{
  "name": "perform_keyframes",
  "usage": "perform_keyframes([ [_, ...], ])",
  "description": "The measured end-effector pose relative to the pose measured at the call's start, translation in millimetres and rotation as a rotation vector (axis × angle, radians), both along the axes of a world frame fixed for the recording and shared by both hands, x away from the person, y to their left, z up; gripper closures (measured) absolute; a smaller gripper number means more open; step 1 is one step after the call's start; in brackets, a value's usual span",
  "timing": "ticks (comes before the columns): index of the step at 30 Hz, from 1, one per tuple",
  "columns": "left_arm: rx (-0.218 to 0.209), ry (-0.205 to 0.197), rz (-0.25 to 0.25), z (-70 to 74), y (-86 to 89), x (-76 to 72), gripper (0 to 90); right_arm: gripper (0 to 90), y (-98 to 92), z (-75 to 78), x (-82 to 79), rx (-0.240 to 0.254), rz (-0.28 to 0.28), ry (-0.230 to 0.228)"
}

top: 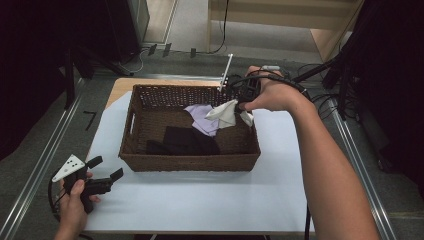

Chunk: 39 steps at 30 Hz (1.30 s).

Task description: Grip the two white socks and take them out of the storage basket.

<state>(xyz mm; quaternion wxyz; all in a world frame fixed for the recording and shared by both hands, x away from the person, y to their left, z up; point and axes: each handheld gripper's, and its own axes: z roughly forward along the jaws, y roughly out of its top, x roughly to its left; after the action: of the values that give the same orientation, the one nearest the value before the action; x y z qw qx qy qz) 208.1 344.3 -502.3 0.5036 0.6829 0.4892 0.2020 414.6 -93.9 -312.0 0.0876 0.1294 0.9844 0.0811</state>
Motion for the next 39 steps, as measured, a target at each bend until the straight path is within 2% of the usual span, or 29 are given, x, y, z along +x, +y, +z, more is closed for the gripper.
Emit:
perform_keyframes([
  [8,0.004,-0.001,0.000,-0.1,-0.1,0.3,0.1,81.6,-16.2,7.5,0.7,0.005,-0.026,-0.017],
  [18,0.001,-0.001,0.004,-0.2,-0.4,0.4,0.1,81.5,-36.7,8.7,1.1,-0.004,-0.059,-0.021],
  [39,0.001,-0.002,0.008,-0.3,-0.6,0.5,0.1,81.5,-82.8,-1.8,1.4,-0.018,-0.117,-0.014],
])
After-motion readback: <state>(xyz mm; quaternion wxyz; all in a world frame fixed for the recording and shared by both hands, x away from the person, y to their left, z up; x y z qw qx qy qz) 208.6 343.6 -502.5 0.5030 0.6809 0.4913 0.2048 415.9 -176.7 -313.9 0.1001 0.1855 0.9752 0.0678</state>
